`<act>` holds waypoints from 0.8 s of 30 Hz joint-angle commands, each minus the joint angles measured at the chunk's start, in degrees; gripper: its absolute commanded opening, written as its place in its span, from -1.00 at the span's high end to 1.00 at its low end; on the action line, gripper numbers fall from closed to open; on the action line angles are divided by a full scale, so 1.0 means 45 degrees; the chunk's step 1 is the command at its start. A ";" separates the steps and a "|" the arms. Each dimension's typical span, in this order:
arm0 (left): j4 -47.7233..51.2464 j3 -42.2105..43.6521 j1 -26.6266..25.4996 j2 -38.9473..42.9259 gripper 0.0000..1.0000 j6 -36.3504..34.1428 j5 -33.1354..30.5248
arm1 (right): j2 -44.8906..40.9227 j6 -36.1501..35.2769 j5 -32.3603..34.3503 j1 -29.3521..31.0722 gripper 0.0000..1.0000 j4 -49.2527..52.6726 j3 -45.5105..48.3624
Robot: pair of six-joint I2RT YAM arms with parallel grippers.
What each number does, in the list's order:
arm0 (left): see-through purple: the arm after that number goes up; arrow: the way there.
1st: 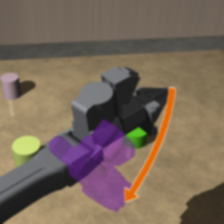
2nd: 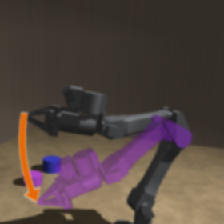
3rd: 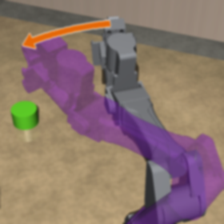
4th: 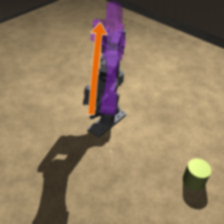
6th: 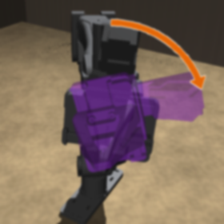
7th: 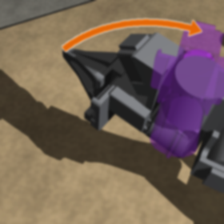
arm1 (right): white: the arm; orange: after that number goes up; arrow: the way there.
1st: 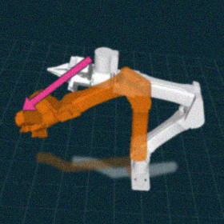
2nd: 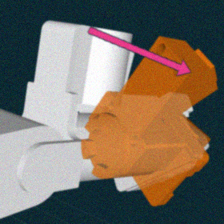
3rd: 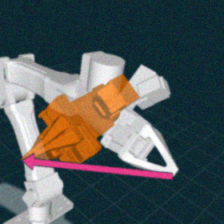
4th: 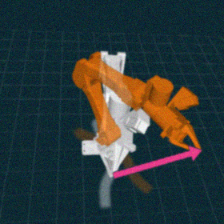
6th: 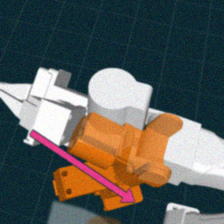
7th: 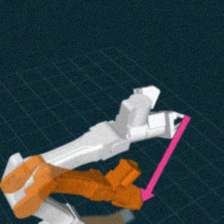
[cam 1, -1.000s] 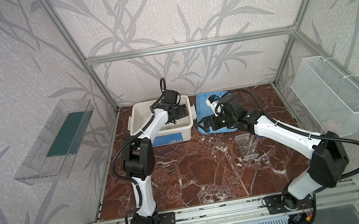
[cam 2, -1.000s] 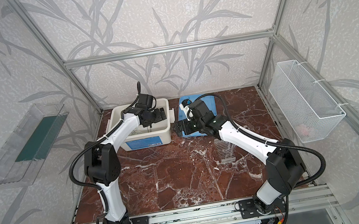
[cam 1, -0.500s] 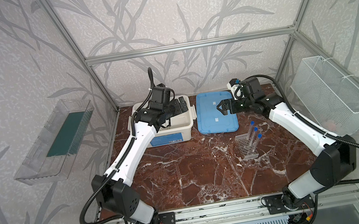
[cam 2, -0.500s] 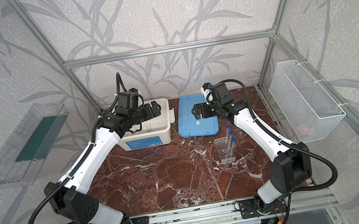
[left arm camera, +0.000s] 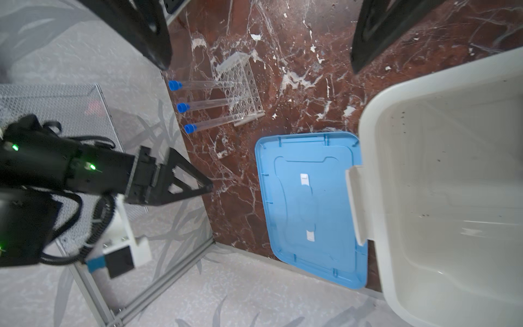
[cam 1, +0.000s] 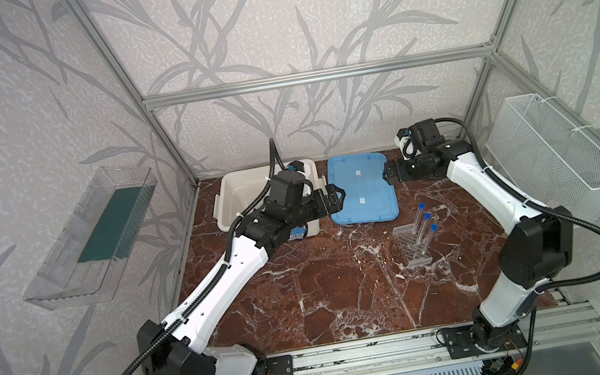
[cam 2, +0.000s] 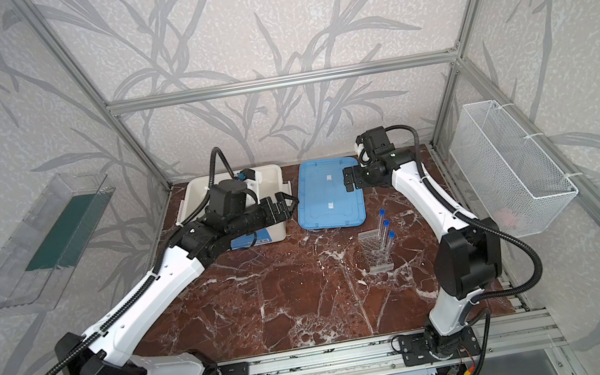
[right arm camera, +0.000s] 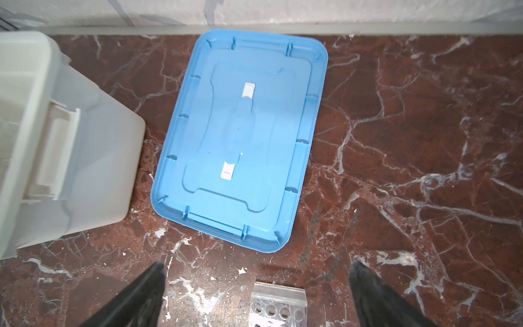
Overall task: Organize the chemistry lab equipment
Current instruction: 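Lift the left gripper from the tub while the right gripper nears the rack, then grip the blue lid's far edge with the right gripper while the left gripper approaches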
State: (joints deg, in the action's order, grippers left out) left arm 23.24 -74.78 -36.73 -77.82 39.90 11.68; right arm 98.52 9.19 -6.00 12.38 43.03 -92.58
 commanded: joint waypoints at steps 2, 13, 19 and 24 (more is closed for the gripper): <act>-0.1152 0.0835 -0.1145 0.0187 -0.98 0.0877 -0.0518 | 0.1133 -0.0223 0.0304 -0.0306 -1.00 0.0741 -0.0461; -0.1934 0.1807 -0.2659 -0.0848 -0.98 0.1377 -0.1460 | 0.3282 -0.0646 0.1048 -0.0584 -0.75 0.0982 -0.1110; -0.2593 0.2342 -0.2636 -0.1373 -0.98 0.1739 -0.1359 | 0.3856 -0.0543 0.0981 -0.0603 -0.62 0.0520 -0.1085; -0.3491 0.2881 -0.2619 -0.1747 -0.99 0.2228 -0.1229 | 0.4678 -0.0389 0.0561 -0.0615 -0.46 0.0449 -0.1529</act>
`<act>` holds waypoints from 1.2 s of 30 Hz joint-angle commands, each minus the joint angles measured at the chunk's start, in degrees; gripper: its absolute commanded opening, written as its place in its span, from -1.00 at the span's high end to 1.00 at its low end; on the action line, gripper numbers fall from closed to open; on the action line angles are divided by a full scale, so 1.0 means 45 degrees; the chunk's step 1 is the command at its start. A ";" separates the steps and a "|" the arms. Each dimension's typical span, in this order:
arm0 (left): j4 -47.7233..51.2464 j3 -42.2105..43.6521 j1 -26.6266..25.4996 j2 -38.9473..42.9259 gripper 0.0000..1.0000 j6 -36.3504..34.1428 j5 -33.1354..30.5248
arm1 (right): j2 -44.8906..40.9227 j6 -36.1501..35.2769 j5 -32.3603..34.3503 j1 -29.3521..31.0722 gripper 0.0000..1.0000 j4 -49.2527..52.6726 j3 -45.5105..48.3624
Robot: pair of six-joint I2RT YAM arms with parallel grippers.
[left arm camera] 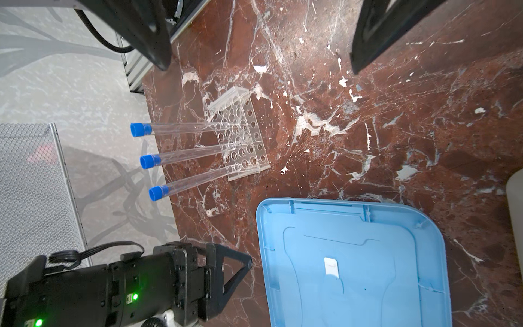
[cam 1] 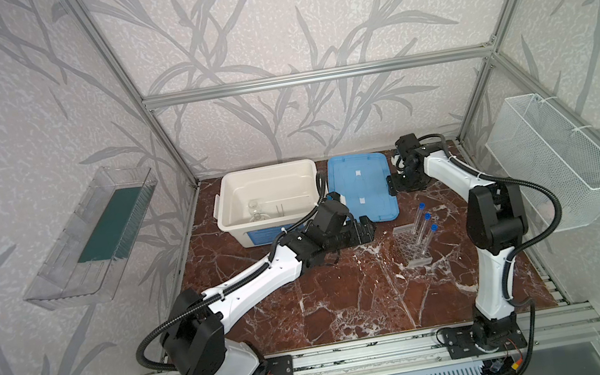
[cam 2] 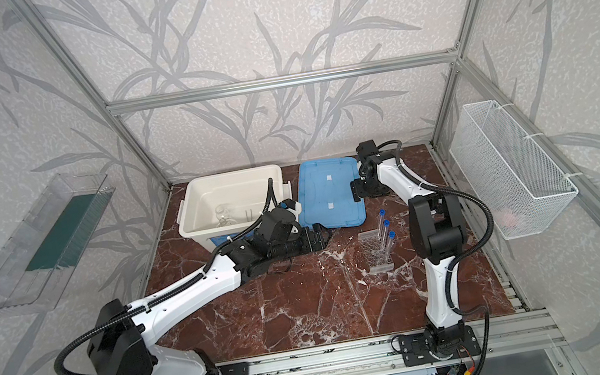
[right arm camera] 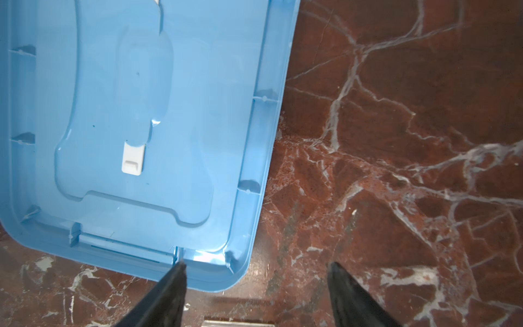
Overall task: Organize the chemistry lab equipment
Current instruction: 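Grip the blue lid's far edge with the right gripper while the left gripper approaches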
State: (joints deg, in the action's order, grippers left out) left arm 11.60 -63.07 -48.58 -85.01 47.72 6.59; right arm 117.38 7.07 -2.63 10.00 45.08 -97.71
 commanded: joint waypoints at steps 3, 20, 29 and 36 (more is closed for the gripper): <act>-0.0931 0.0313 -0.0025 -0.0372 -0.98 0.0566 0.0137 | 0.0858 0.0087 -0.0191 -0.0093 -0.26 -0.0091 -0.0490; -0.1298 0.0500 -0.0143 -0.0896 -0.98 0.0652 0.0000 | 0.2260 0.0403 0.0317 -0.0112 0.24 -0.0588 -0.0895; -0.1328 0.0450 -0.0162 -0.1126 -0.98 0.0733 -0.0076 | 0.2621 0.0511 0.0087 -0.0150 0.32 -0.0719 -0.0809; -0.1399 0.0548 -0.0162 -0.1089 -0.98 0.0806 -0.0078 | 0.2718 0.0399 0.0102 -0.0152 0.52 -0.0670 -0.0696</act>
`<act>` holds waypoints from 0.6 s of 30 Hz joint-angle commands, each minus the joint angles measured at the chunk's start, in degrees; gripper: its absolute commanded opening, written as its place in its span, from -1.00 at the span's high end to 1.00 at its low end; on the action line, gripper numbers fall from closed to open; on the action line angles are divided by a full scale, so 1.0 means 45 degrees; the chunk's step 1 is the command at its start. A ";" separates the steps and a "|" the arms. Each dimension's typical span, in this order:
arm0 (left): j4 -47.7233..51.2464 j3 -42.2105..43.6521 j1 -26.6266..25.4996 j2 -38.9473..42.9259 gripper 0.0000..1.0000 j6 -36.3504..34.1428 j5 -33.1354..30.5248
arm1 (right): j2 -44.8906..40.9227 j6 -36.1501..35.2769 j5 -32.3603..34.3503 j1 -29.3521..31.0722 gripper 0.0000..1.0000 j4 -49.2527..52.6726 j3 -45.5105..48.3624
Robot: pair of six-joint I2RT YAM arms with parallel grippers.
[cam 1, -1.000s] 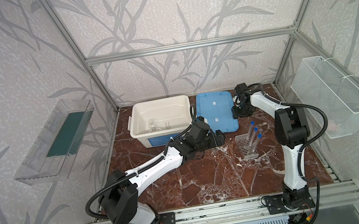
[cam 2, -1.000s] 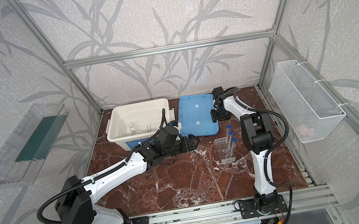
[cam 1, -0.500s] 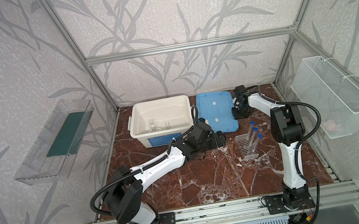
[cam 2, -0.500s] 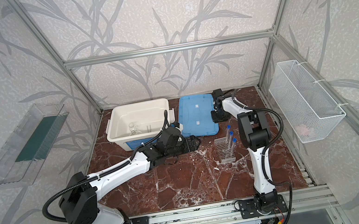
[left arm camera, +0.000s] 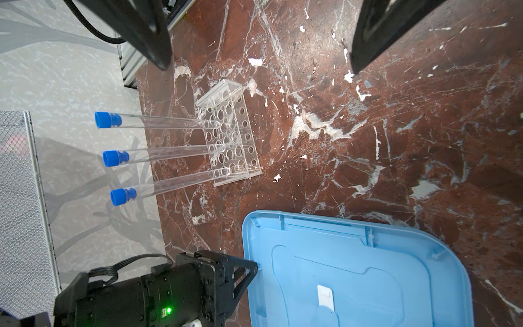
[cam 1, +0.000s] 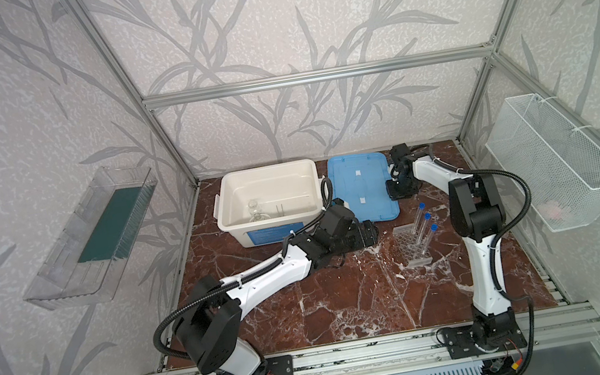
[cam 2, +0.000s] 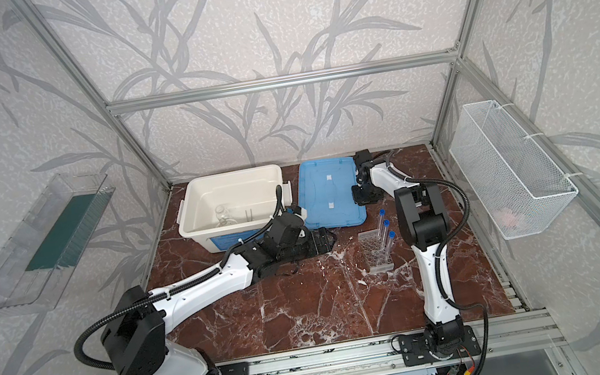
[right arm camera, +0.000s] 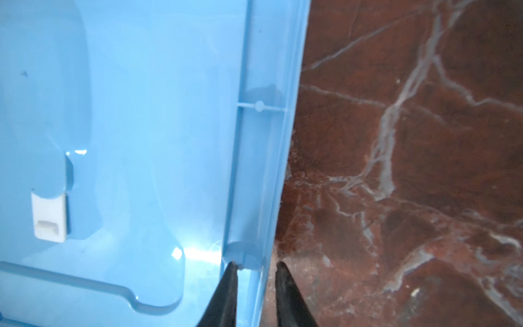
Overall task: Organize the chemistry lab equipment
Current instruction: 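Grip the blue lid's far edge with the right gripper while the left gripper approaches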
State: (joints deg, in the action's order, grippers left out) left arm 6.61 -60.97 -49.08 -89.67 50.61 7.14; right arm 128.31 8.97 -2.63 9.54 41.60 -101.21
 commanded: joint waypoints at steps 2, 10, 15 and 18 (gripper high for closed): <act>-0.0302 0.0092 -0.0071 -0.0017 -0.98 0.0160 -0.0199 | -0.0032 0.0028 -0.0063 -0.0037 0.52 -0.0383 0.0588; -0.0287 0.0128 -0.0082 -0.0005 -0.98 0.0211 -0.0275 | -0.0956 0.0096 -0.0134 -0.0047 0.52 -0.0912 0.1612; -0.0287 0.0158 -0.0076 0.0060 -0.98 0.0188 -0.0358 | -0.0838 0.0057 -0.0106 -0.0030 0.52 -0.0837 0.1707; -0.0235 0.0170 -0.0089 0.0063 -0.98 0.0147 -0.0376 | -0.0479 -0.0046 -0.0109 -0.0041 0.52 -0.0603 0.1381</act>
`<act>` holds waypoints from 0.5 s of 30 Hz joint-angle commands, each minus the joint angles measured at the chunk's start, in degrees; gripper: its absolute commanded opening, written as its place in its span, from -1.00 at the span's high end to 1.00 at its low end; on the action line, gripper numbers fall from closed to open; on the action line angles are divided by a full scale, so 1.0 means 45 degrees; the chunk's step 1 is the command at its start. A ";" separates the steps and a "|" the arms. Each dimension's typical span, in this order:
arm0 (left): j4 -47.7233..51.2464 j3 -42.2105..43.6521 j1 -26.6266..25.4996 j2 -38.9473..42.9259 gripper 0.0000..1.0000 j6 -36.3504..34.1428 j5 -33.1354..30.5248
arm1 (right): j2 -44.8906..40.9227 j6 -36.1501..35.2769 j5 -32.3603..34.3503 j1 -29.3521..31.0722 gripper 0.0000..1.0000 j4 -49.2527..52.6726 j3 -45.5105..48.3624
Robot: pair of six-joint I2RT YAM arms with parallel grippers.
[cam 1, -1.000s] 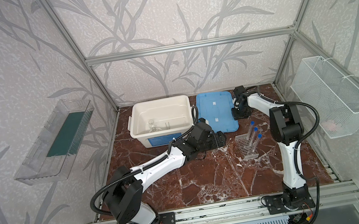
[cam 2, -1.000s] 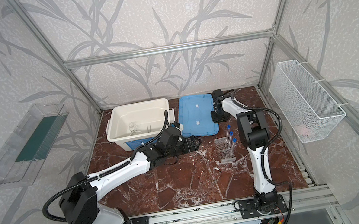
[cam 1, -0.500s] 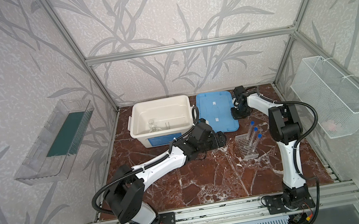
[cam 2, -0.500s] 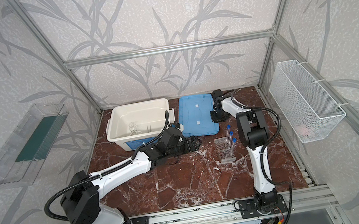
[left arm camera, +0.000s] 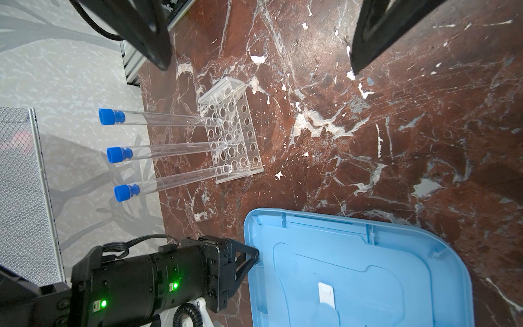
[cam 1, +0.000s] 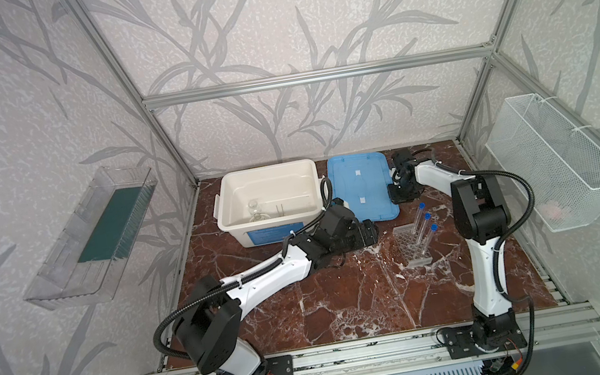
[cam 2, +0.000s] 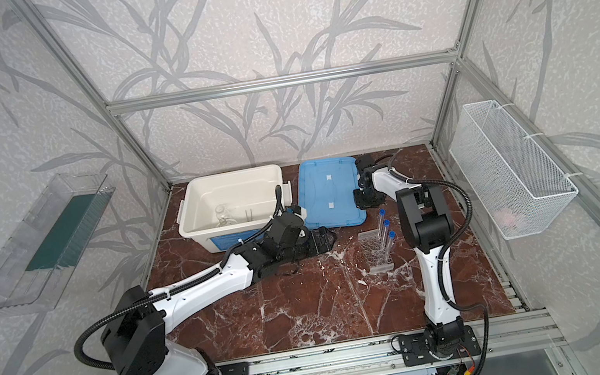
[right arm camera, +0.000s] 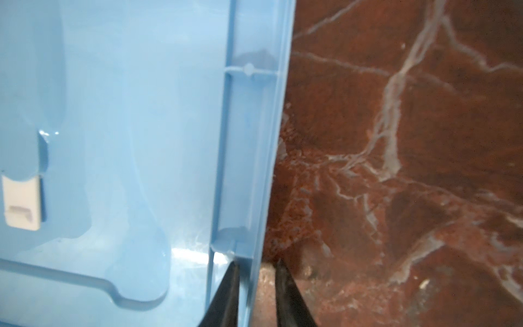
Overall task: Organize the chemistry lab equipment
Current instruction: 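Grip the blue lid's far edge with the right gripper while the left gripper approaches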
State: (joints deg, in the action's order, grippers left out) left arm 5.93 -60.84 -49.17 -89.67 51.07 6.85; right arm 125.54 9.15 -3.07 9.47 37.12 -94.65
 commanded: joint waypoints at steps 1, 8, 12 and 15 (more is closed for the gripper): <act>-0.0070 0.0160 -0.0070 0.0073 -0.98 0.0038 -0.0312 | 0.0277 -0.0128 -0.0015 -0.0012 0.53 0.0530 -0.0277; 0.0014 0.0151 -0.0071 0.0150 -0.98 0.0003 -0.0458 | 0.0465 -0.0309 -0.0245 -0.0016 0.93 0.0743 -0.0610; -0.0010 0.0026 -0.0070 0.0049 -0.98 0.0035 -0.0382 | 0.0071 -0.0226 -0.0514 -0.0015 1.00 0.0710 -0.0761; -0.0010 -0.0026 -0.0070 -0.0010 -0.98 0.0046 -0.0375 | -0.0554 -0.0101 -0.0493 -0.0021 1.00 0.0465 -0.0689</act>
State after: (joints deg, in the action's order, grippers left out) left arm 5.93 -60.60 -49.19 -89.67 51.07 6.07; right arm 125.97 8.38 -4.99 9.47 38.76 -96.47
